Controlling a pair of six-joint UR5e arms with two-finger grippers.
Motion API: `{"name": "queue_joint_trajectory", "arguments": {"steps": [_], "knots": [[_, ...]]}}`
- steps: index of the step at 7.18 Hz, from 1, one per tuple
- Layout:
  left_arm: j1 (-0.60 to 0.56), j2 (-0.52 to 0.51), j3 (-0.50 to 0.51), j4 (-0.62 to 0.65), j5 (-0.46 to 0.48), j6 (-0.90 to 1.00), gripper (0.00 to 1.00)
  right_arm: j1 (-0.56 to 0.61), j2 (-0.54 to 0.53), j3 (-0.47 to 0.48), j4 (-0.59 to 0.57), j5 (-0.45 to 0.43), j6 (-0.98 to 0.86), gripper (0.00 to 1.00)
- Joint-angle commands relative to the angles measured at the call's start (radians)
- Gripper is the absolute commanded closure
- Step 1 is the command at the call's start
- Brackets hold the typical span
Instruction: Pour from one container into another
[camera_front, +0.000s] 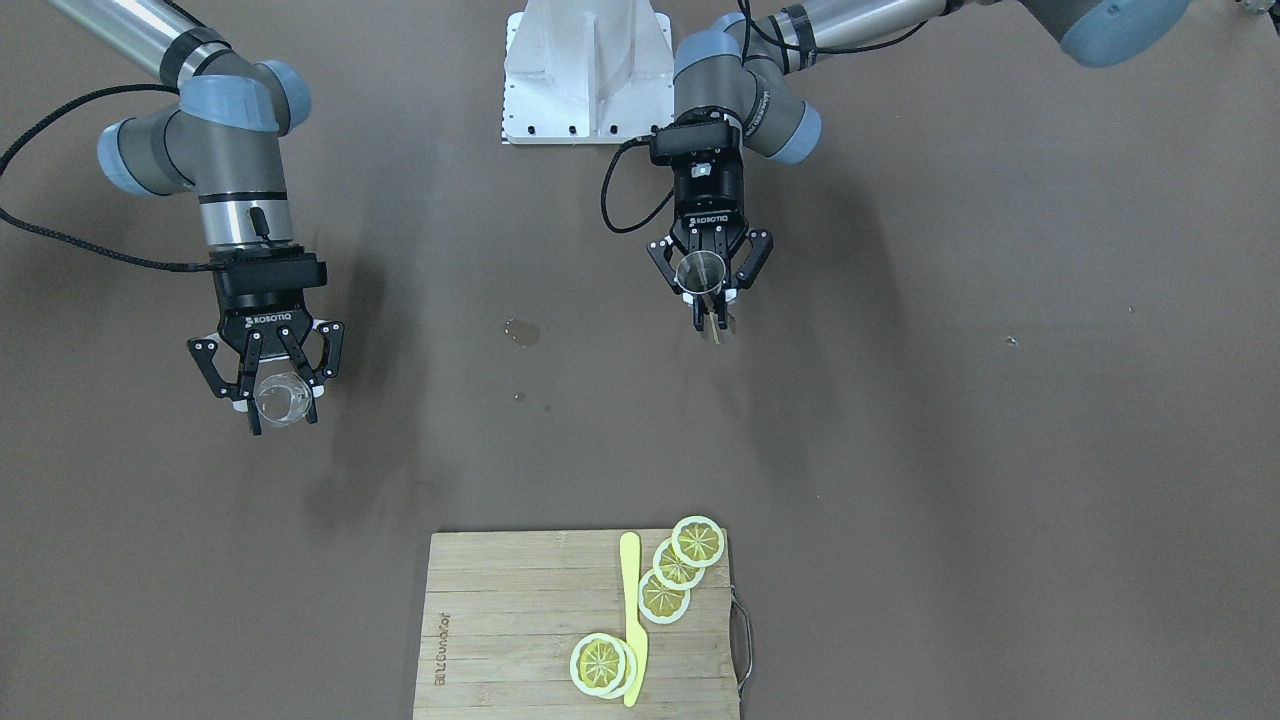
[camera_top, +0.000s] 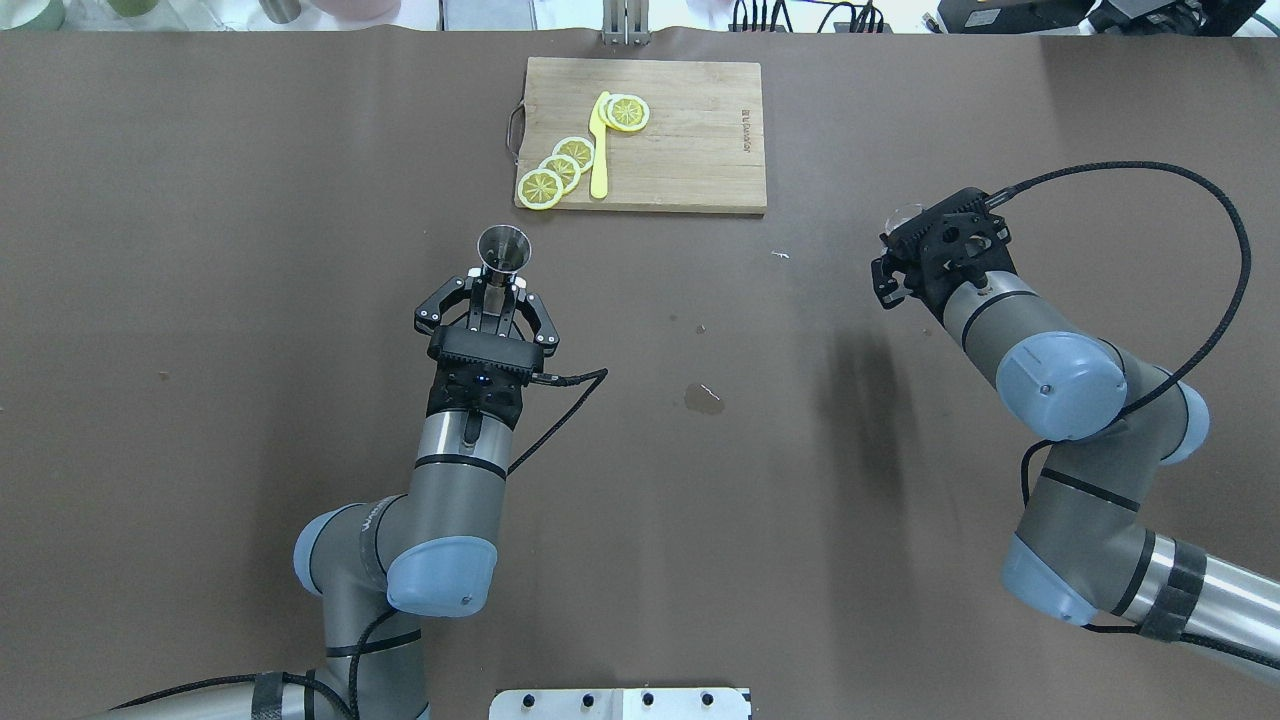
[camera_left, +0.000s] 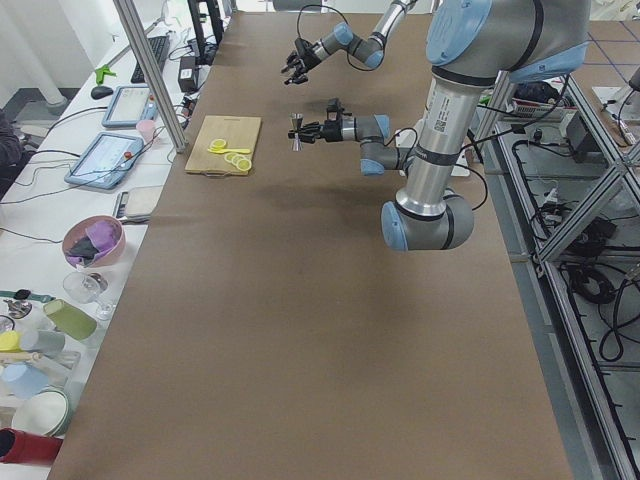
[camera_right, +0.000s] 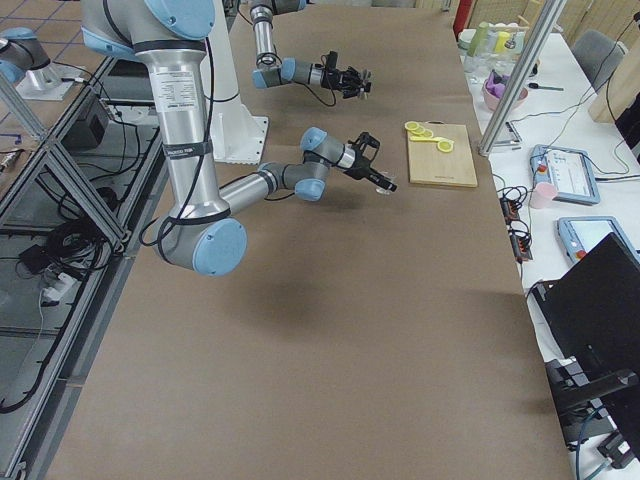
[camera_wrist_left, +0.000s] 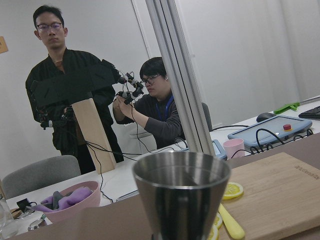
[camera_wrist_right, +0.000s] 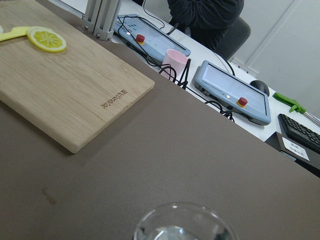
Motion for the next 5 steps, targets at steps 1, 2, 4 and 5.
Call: {"name": "queue_joint_trajectory", "arguments": {"steps": [1, 2, 4, 5], "knots": [[0.0, -0.001, 0.001, 0.0, 0.0, -0.002, 1.0, 0.003, -0.016, -0.009, 0.048, -0.001, -0.033, 1.0], [0.0, -0.001, 0.001, 0.0, 0.0, -0.002, 1.0, 0.006, -0.025, -0.012, 0.115, -0.003, -0.076, 1.0], [0.0, -0.001, 0.001, 0.0, 0.0, -0.003, 1.0, 0.004, -0.012, -0.006, 0.121, -0.021, -0.188, 1.0], [0.0, -0.001, 0.001, -0.001, 0.0, -0.003, 1.0, 0.004, -0.01, -0.001, 0.122, -0.024, -0.198, 1.0]]}}
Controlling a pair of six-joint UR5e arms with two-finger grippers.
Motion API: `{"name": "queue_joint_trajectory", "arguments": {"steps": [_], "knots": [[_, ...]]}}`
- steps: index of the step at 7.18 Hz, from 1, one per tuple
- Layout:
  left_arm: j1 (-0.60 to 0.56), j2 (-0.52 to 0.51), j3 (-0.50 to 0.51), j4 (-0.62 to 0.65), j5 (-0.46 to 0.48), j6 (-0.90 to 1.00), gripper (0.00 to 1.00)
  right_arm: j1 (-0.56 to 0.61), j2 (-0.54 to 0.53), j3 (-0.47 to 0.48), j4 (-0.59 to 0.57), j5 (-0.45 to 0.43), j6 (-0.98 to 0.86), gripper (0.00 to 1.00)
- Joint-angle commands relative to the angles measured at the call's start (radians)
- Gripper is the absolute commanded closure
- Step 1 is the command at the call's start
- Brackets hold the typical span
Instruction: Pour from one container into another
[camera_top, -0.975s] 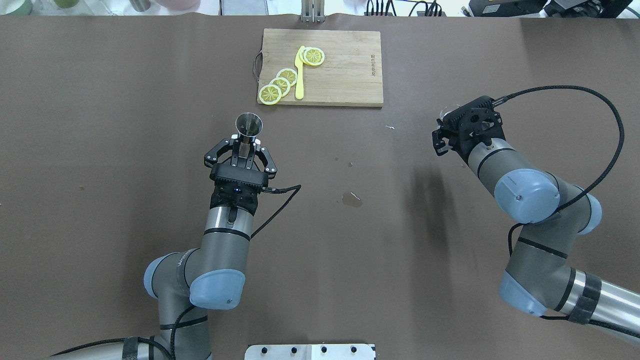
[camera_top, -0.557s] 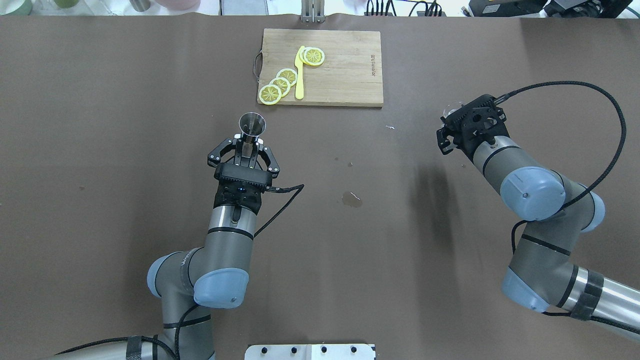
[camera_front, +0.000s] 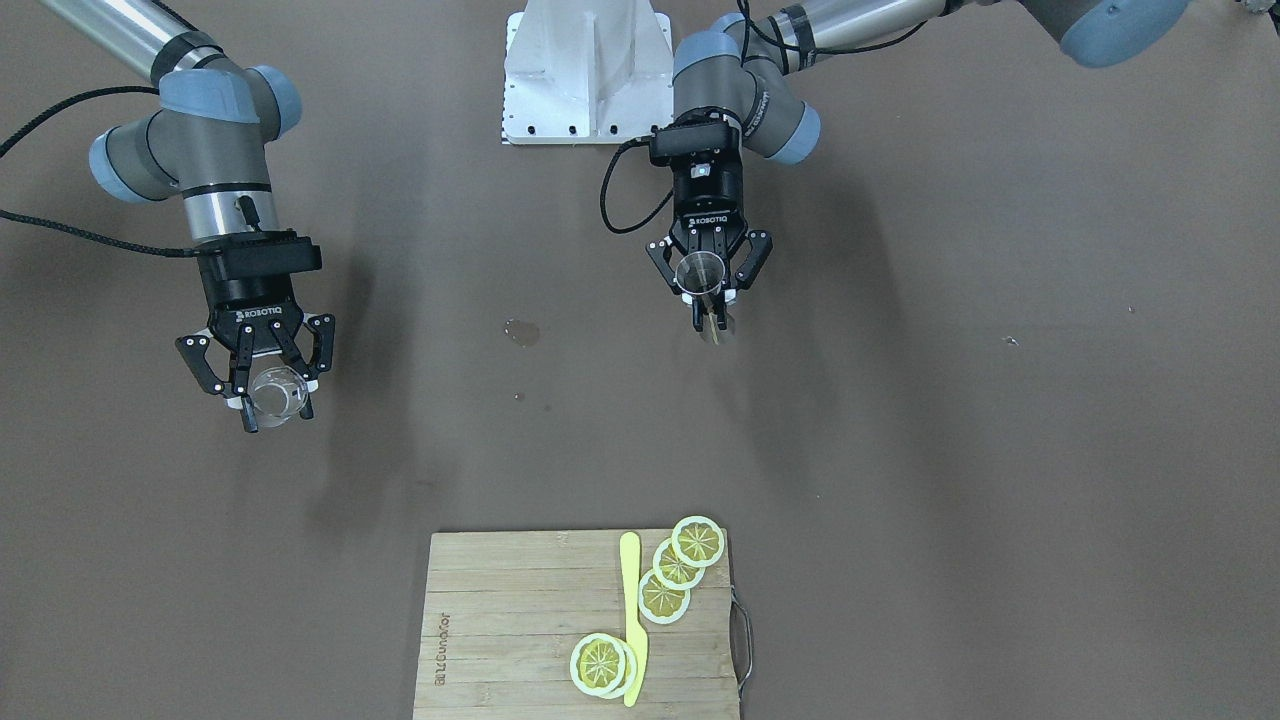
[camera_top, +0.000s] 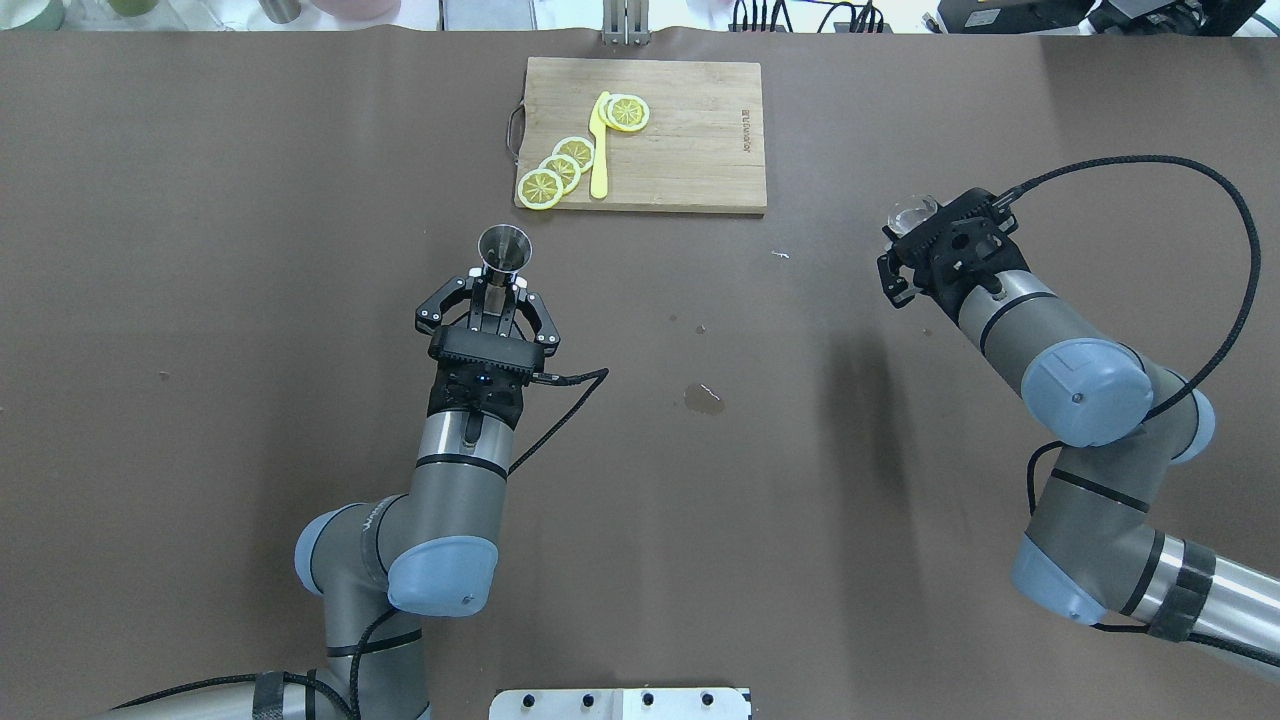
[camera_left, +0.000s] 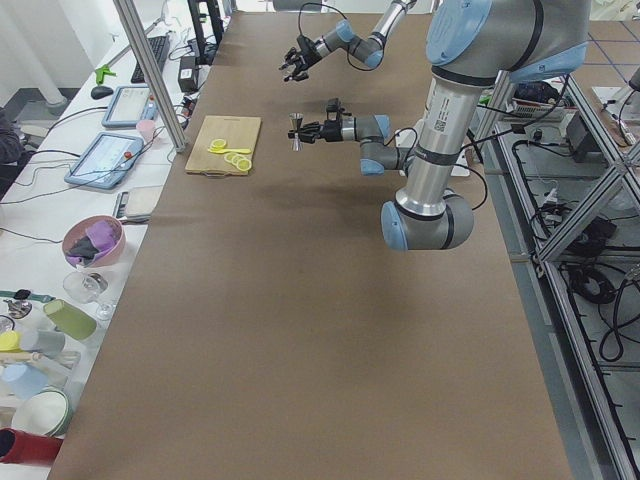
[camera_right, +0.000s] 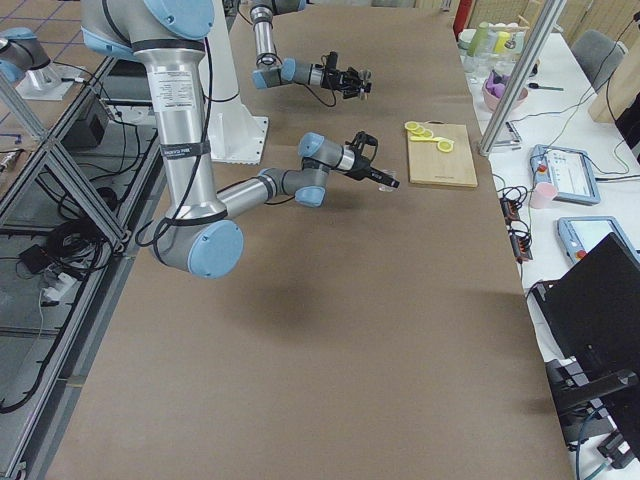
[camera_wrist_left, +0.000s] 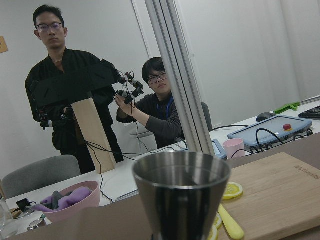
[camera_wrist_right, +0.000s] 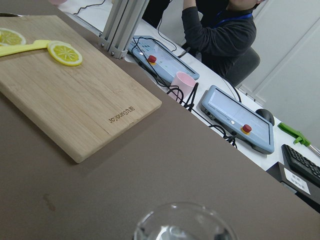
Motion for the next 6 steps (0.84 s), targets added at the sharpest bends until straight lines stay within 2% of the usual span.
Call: {"name": "queue_joint_trajectory", "arguments": {"steps": [1, 2, 3, 6], "knots": [[0.0, 0.0, 0.0, -0.001, 0.0, -0.001, 1.0, -0.003, 0.008, 0.006, 0.001, -0.016, -0.04, 1.0], [0.0, 0.0, 0.0, -0.001, 0.0, -0.001, 1.0, -0.029, 0.018, 0.001, -0.003, -0.074, -0.055, 1.0], [0.0, 0.0, 0.0, -0.001, 0.0, -0.001, 1.0, -0.037, 0.079, -0.006, -0.011, -0.093, -0.122, 1.0], [0.0, 0.0, 0.0, 0.001, 0.0, -0.001, 1.0, -0.04, 0.207, 0.026, -0.187, -0.102, -0.201, 1.0]]}}
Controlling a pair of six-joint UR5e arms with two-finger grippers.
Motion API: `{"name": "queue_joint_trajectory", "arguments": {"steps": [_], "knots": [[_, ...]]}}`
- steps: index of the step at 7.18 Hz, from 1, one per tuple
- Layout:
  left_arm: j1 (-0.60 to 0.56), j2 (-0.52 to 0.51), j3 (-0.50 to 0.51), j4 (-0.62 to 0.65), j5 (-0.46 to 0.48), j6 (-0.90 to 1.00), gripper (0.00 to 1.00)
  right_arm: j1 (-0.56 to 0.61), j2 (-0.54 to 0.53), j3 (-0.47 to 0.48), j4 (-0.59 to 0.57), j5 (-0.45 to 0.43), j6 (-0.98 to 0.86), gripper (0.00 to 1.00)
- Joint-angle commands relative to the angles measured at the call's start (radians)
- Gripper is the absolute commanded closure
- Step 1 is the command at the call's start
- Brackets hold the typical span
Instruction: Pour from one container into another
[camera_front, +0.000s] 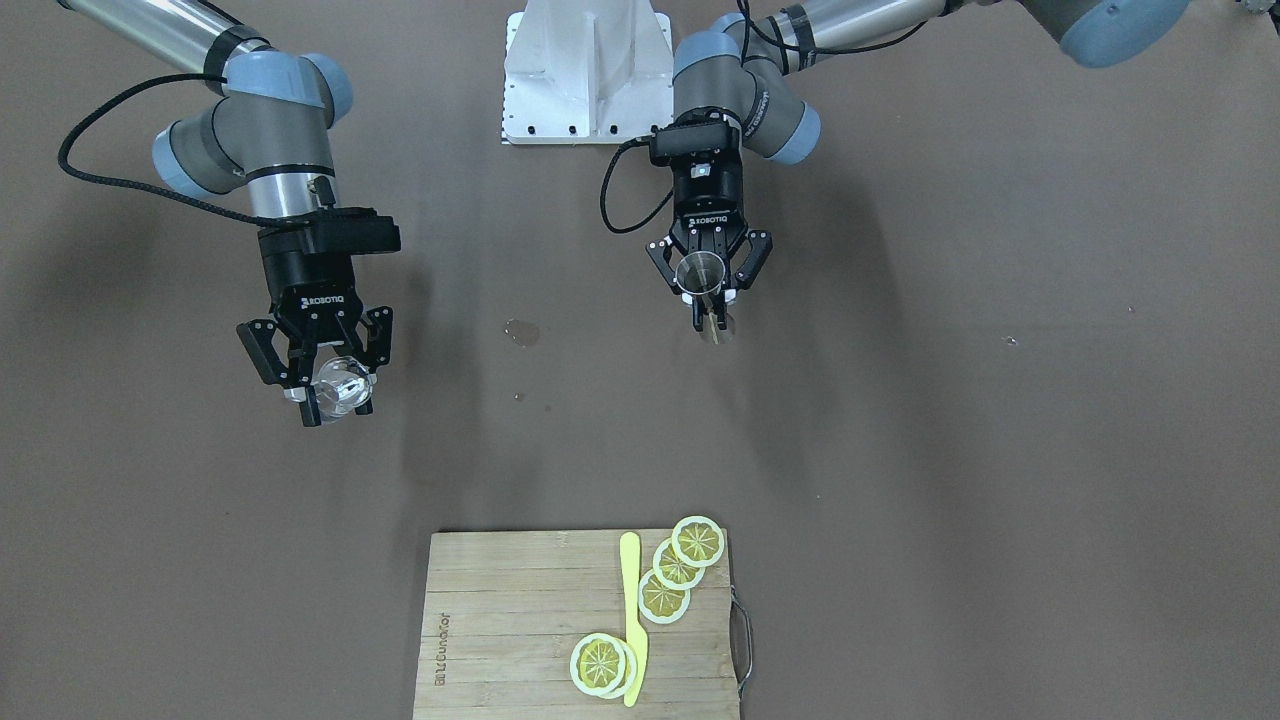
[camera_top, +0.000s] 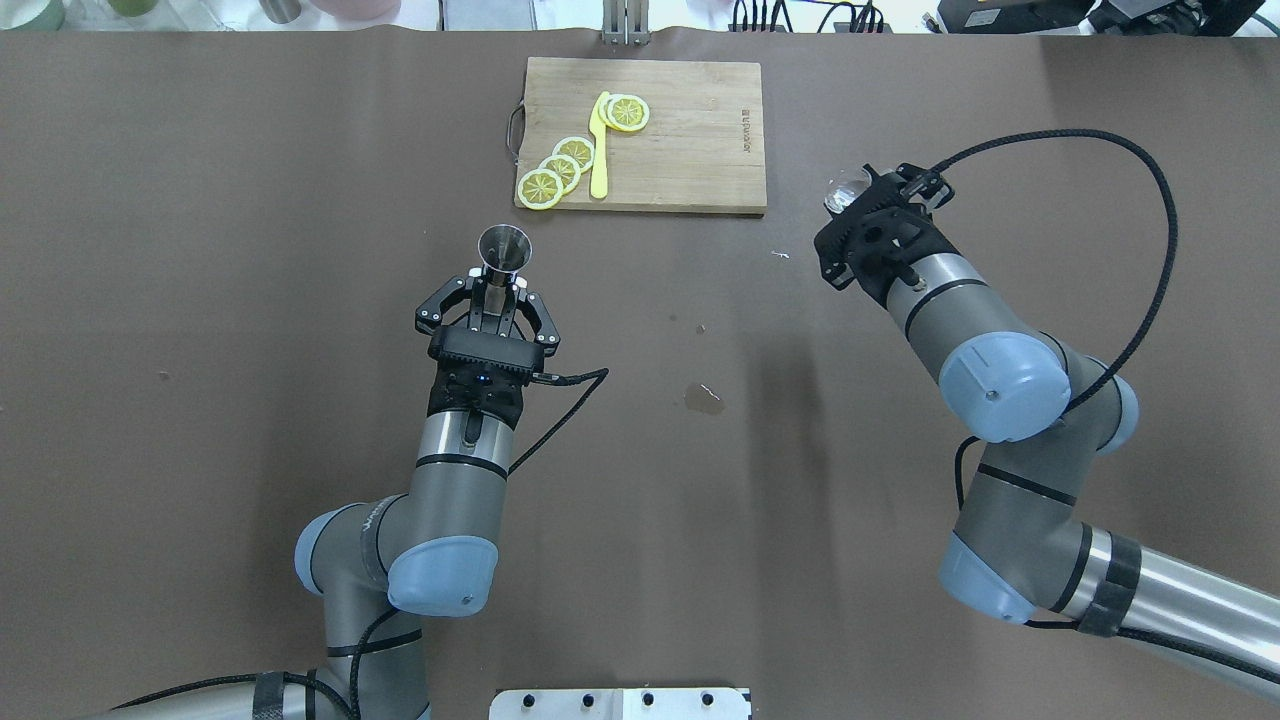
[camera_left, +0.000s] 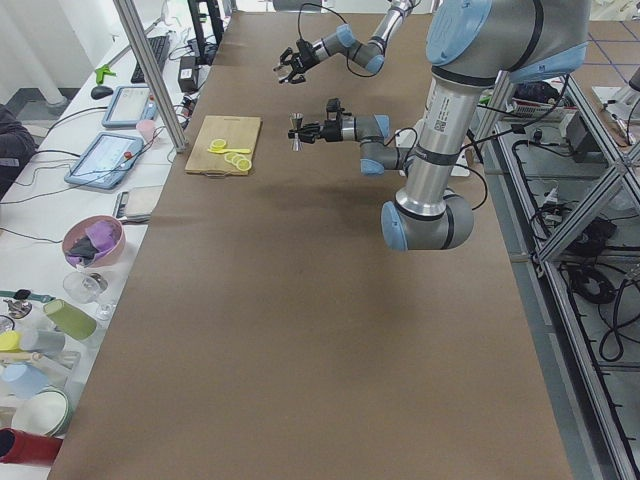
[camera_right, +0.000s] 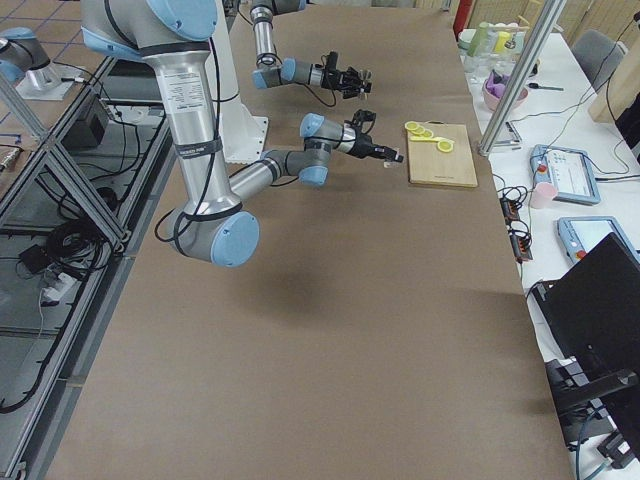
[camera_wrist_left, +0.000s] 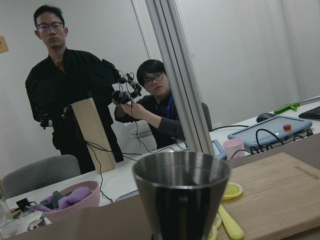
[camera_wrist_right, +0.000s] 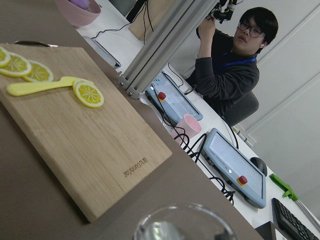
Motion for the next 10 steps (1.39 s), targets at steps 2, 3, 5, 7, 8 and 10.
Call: {"name": "queue_joint_trajectory", "arguments": {"steps": [2, 3, 5, 7, 8, 10], "knots": [[0.0, 0.0, 0.0, 0.001, 0.0, -0.002, 1.0, -0.019, 0.12, 0.068, -0.169, -0.027, -0.081, 1.0], [0.0, 0.0, 0.0, -0.001, 0.0, -0.003, 1.0, -0.027, 0.121, 0.122, -0.184, -0.025, -0.125, 1.0], [0.0, 0.0, 0.0, 0.001, 0.0, -0.003, 1.0, -0.05, 0.141, 0.139, -0.224, -0.022, -0.142, 1.0], [0.0, 0.0, 0.0, 0.001, 0.0, -0.003, 1.0, -0.065, 0.21, 0.13, -0.316, -0.019, -0.144, 1.0], [0.0, 0.0, 0.0, 0.001, 0.0, -0.002, 1.0, -0.067, 0.235, 0.127, -0.356, -0.018, -0.138, 1.0], [0.0, 0.0, 0.0, -0.001, 0.0, -0.002, 1.0, -0.067, 0.296, 0.127, -0.4, -0.016, -0.15, 1.0]]}}
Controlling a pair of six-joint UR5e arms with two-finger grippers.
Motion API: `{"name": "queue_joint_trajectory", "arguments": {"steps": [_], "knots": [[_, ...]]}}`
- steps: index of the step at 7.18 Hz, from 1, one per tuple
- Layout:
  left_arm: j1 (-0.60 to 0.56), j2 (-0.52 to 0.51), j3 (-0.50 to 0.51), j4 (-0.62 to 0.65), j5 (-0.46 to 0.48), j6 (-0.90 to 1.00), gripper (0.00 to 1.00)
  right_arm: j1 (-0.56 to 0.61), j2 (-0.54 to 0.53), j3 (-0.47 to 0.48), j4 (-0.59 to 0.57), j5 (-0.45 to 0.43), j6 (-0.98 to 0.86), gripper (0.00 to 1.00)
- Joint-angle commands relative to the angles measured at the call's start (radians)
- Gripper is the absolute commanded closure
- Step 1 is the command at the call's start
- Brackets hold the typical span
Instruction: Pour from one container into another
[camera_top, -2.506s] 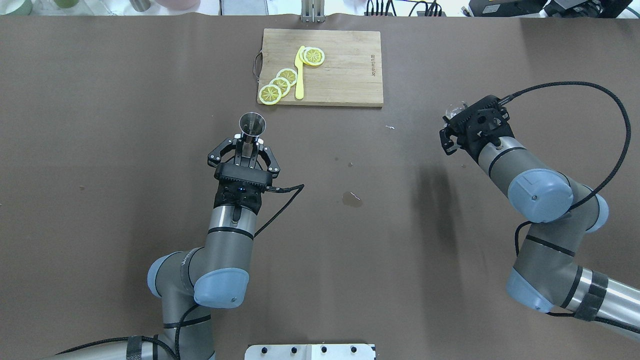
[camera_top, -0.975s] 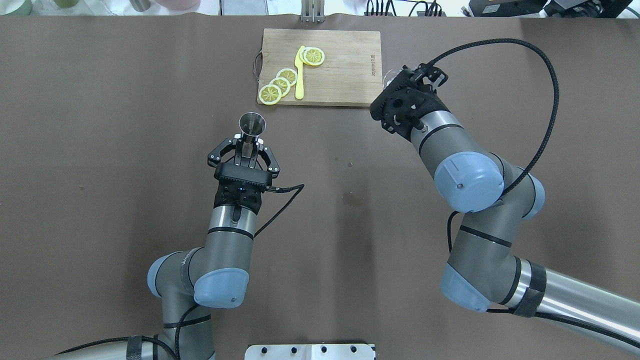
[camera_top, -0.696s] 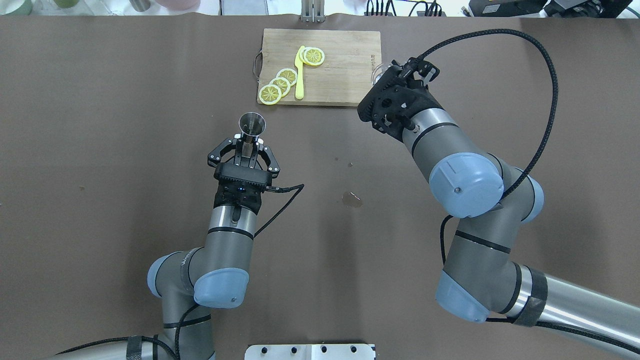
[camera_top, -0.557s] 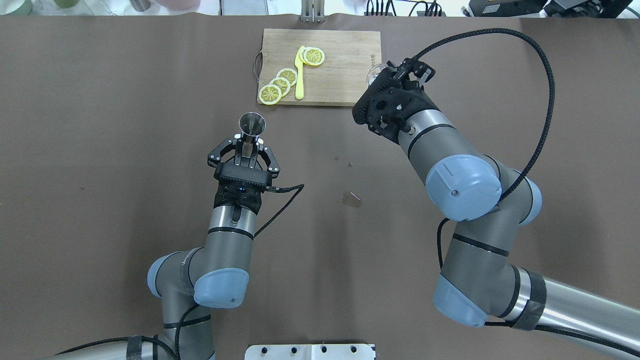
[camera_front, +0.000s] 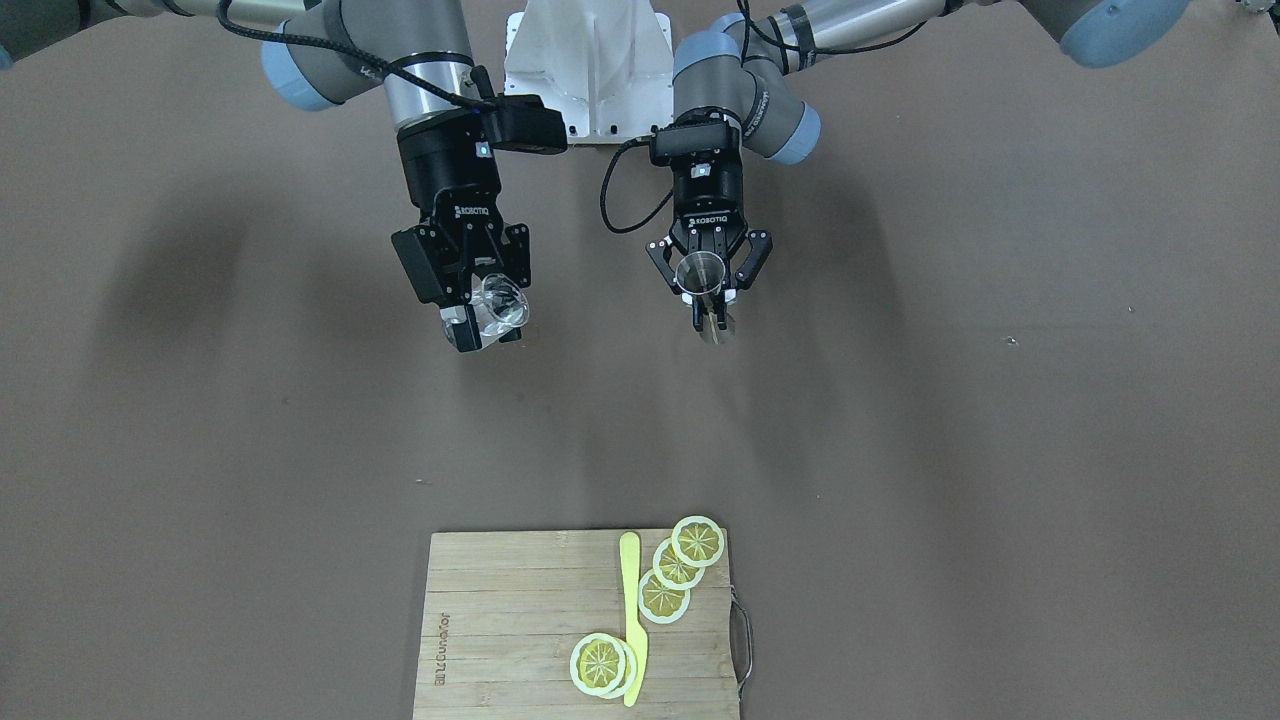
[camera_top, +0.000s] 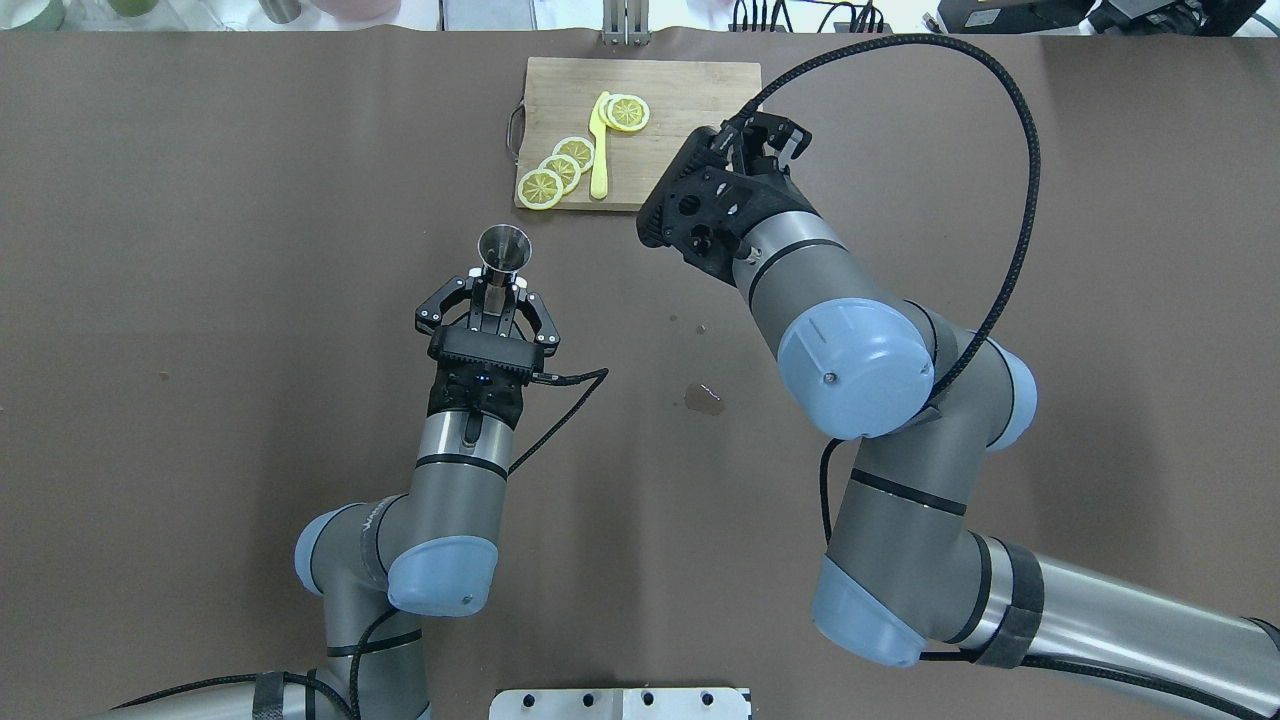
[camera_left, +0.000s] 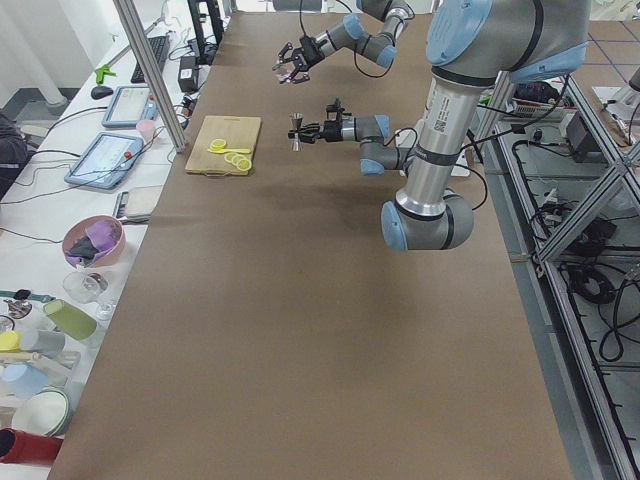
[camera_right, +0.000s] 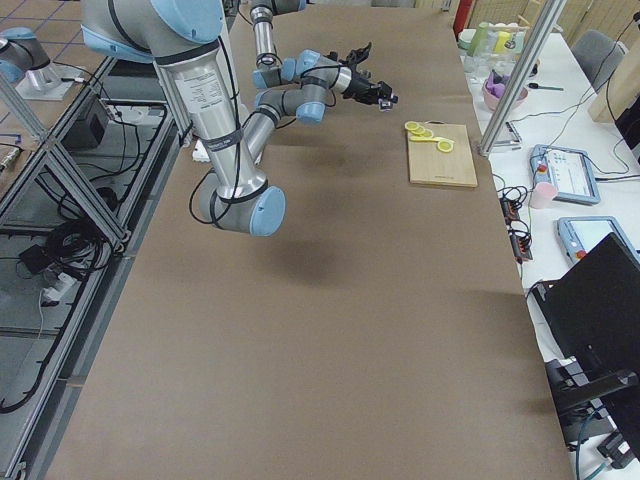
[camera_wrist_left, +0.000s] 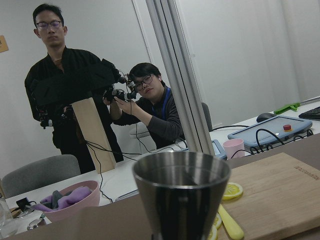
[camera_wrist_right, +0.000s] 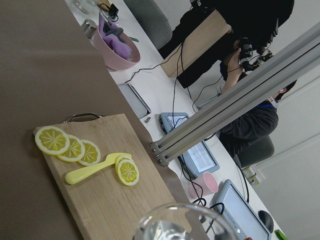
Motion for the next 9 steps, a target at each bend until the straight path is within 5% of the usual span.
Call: {"name": "queue_joint_trajectory", "arguments": {"steps": [1, 6, 9], "knots": [[0.0, 0.0, -0.002, -0.002, 0.0, 0.0, 1.0, -0.001, 0.078, -0.001, -0.074, 0.001, -0.02, 1.0], [-0.003, 0.002, -0.005, -0.011, 0.0, 0.0, 1.0, -0.027, 0.248, -0.153, -0.107, 0.027, -0.024, 1.0], [-0.002, 0.003, -0.003, -0.008, 0.002, 0.006, 1.0, -0.065, 0.23, -0.139, -0.111, 0.039, -0.027, 1.0]]}}
